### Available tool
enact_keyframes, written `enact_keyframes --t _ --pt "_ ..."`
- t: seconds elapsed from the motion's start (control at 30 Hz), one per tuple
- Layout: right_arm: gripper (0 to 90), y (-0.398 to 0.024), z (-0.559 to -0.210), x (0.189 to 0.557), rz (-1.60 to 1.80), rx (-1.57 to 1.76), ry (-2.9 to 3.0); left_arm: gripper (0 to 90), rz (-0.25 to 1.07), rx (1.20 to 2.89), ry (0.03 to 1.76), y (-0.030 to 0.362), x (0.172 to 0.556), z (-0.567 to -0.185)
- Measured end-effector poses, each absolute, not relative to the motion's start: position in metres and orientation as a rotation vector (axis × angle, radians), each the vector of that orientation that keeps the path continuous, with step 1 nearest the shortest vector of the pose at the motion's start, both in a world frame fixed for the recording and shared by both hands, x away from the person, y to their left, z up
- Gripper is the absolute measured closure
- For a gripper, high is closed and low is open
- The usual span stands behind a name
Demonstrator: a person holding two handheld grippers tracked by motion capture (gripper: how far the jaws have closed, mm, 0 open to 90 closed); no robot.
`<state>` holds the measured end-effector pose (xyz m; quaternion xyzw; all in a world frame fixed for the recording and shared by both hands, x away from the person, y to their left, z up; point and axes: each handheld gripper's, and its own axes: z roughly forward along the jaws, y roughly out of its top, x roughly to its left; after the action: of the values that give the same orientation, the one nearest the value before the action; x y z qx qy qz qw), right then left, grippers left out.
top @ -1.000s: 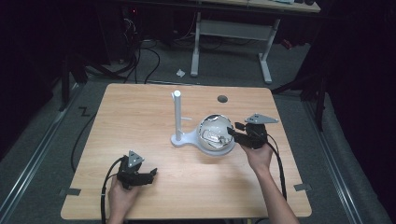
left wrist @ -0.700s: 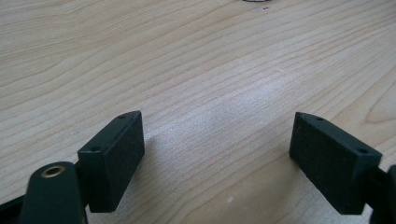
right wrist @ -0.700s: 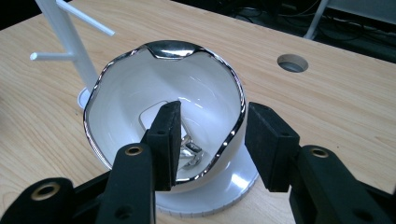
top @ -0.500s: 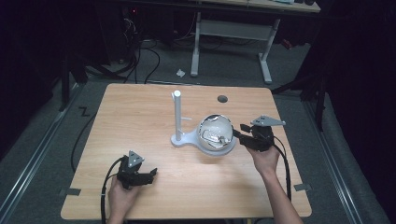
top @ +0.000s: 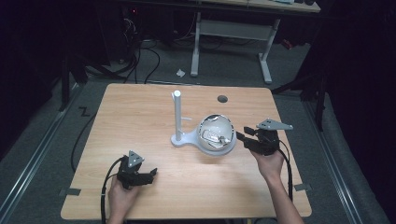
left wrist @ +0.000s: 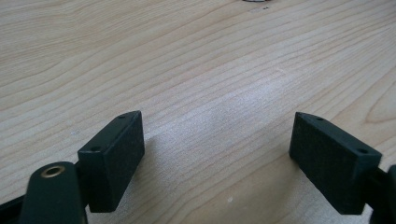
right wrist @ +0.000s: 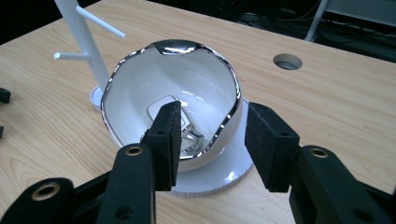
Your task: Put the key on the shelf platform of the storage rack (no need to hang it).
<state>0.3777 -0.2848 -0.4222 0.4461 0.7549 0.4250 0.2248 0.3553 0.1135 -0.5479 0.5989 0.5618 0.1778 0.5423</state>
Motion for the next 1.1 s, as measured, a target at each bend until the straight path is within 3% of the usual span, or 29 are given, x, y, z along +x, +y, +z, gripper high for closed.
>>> enact_keyframes --t 1.1 --pt "56.4 -0.305 -0.433 0.339 1.23 1.253 2.046 18.3 0.423 1.42 1.334 0.113 0.355 -0.548"
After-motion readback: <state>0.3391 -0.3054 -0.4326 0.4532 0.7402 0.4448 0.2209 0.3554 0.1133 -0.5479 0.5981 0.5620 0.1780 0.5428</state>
